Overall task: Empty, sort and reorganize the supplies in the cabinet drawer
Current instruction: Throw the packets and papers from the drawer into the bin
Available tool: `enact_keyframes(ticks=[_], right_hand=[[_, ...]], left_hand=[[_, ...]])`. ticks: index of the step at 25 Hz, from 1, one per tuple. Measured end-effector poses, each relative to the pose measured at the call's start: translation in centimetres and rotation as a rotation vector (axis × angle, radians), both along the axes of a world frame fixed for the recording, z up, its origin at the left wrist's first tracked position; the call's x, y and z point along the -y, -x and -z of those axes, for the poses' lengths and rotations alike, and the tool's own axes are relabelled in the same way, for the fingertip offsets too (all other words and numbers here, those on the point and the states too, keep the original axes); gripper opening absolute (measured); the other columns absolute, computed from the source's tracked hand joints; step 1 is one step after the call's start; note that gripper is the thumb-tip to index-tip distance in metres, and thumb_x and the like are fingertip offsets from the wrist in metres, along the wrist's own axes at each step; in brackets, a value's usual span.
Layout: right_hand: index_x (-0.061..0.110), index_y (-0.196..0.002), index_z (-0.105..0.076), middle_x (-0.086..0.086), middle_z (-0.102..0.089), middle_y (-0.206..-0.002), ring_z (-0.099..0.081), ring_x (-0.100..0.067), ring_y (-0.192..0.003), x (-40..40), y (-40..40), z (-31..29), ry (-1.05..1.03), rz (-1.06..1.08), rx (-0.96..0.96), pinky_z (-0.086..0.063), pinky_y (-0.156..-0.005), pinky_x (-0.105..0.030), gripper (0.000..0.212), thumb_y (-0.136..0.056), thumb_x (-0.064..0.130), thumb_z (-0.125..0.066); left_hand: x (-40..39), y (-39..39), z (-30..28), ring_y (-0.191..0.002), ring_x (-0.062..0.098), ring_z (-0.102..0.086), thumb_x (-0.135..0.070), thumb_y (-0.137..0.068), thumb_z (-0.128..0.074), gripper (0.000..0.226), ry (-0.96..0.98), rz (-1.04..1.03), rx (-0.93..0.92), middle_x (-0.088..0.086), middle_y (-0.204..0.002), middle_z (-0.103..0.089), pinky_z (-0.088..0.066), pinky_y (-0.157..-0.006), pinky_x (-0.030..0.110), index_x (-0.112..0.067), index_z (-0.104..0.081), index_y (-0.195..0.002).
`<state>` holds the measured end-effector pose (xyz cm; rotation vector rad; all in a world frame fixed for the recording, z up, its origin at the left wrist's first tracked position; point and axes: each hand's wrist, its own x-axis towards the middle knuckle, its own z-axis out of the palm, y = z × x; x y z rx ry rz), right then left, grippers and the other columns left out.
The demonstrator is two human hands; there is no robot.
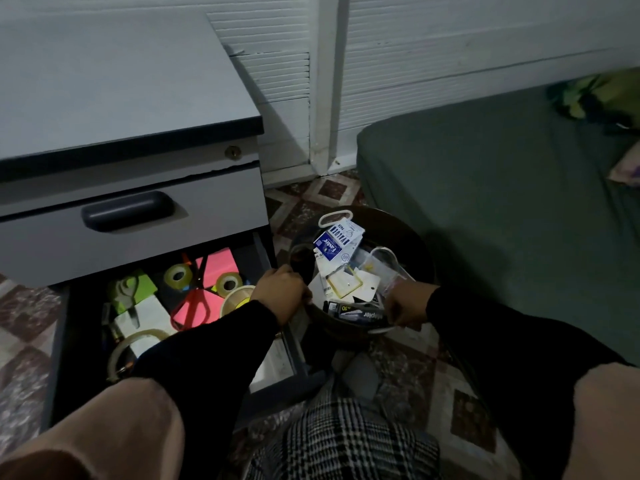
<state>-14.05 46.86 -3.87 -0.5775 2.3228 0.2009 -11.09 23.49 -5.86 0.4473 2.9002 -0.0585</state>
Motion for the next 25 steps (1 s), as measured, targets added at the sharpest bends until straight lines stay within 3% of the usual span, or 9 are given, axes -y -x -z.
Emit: enact_keyframes(ticks=[3, 5, 8, 11, 14, 18, 21, 25], right_hand=[[0.006, -0.11, -0.067, -0.013, -0.064, -0.117, -0.056, -0.026, -0.113, -0.4, 1.3, 0.7, 0.031, -0.025, -0.087, -0.042, -0.086, -0.024, 0.025, -0.087, 0.01, -0.057], [0.003, -0.114, -0.063, -0.015, -0.058, -0.122, -0.053, -0.027, -0.116, -0.7, 2.4, 0.7, 0.067, 0.015, -0.17, -0.039, -0.089, -0.027, 0.028, -0.088, 0.009, -0.056], [0.004, -0.122, -0.053, -0.008, -0.05, -0.124, -0.051, -0.025, -0.117, -1.7, 4.1, 0.9, 0.155, 0.088, -0.292, -0.038, -0.084, -0.018, 0.036, -0.086, 0.006, -0.053], [0.007, -0.132, -0.046, -0.016, -0.045, -0.139, -0.049, -0.029, -0.124, -2.8, 5.7, 1.7, 0.153, 0.122, -0.323, -0.044, -0.099, -0.032, 0.043, -0.089, 0.009, -0.048], [0.01, -0.137, -0.04, -0.015, -0.041, -0.143, -0.049, -0.029, -0.125, -3.0, 6.1, 1.4, 0.114, 0.149, -0.314, -0.043, -0.099, -0.035, 0.044, -0.094, 0.011, -0.042], [0.011, -0.129, -0.05, -0.013, -0.049, -0.136, -0.05, -0.028, -0.124, -2.2, 5.2, 0.8, 0.017, 0.116, -0.334, -0.044, -0.1, -0.036, 0.036, -0.093, 0.011, -0.045], [0.015, -0.123, -0.053, -0.01, -0.054, -0.127, -0.052, -0.027, -0.118, 0.4, 4.1, -1.3, 0.022, 0.055, -0.365, -0.044, -0.095, -0.034, 0.032, -0.091, 0.019, -0.051], [0.014, -0.12, -0.056, -0.012, -0.055, -0.125, -0.052, -0.028, -0.116, 6.4, 1.4, -4.6, 0.166, 0.037, -0.364, -0.041, -0.093, -0.031, 0.031, -0.091, 0.012, -0.048]], left_hand=[[-0.4, 2.6, 0.4, -0.122, 0.02, -0.047, -0.034, -0.091, -0.052, 0.027, -0.004, -0.023, 0.034, -0.003, -0.125, -0.058, -0.036, -0.095, 0.031, -0.034, -0.065, -0.114], [-0.9, 4.8, 1.0, -0.117, 0.022, -0.052, -0.031, -0.091, -0.053, 0.026, -0.014, -0.05, 0.051, -0.001, -0.124, -0.059, -0.04, -0.096, 0.034, -0.034, -0.067, -0.112], [-1.7, 7.5, 1.7, -0.111, 0.024, -0.057, -0.029, -0.091, -0.053, 0.025, -0.038, -0.09, 0.044, 0.001, -0.122, -0.061, -0.046, -0.092, 0.035, -0.034, -0.068, -0.11], [-2.4, 9.8, 2.1, -0.11, 0.026, -0.057, -0.032, -0.09, -0.054, 0.025, -0.051, -0.108, 0.049, 0.006, -0.121, -0.06, -0.047, -0.092, 0.035, -0.032, -0.068, -0.112], [-2.9, 10.5, 2.0, -0.114, 0.026, -0.056, -0.032, -0.092, -0.051, 0.03, -0.07, -0.107, 0.059, 0.006, -0.126, -0.058, -0.044, -0.097, 0.035, -0.031, -0.063, -0.12], [-1.6, 7.9, 0.5, -0.124, 0.022, -0.048, -0.032, -0.093, -0.048, 0.044, -0.119, -0.07, -0.047, 0.001, -0.136, -0.051, -0.026, -0.108, 0.037, -0.032, -0.043, -0.137], [1.9, 4.4, -1.5, -0.123, 0.022, -0.049, -0.038, -0.093, -0.05, 0.045, -0.162, -0.087, -0.07, 0.0, -0.138, -0.049, -0.03, -0.103, 0.032, -0.031, -0.042, -0.137], [8.0, -1.9, -3.8, -0.119, 0.024, -0.054, -0.038, -0.092, -0.054, 0.041, -0.251, -0.204, -0.038, 0.002, -0.131, -0.057, -0.041, -0.093, 0.029, -0.028, -0.052, -0.131]])
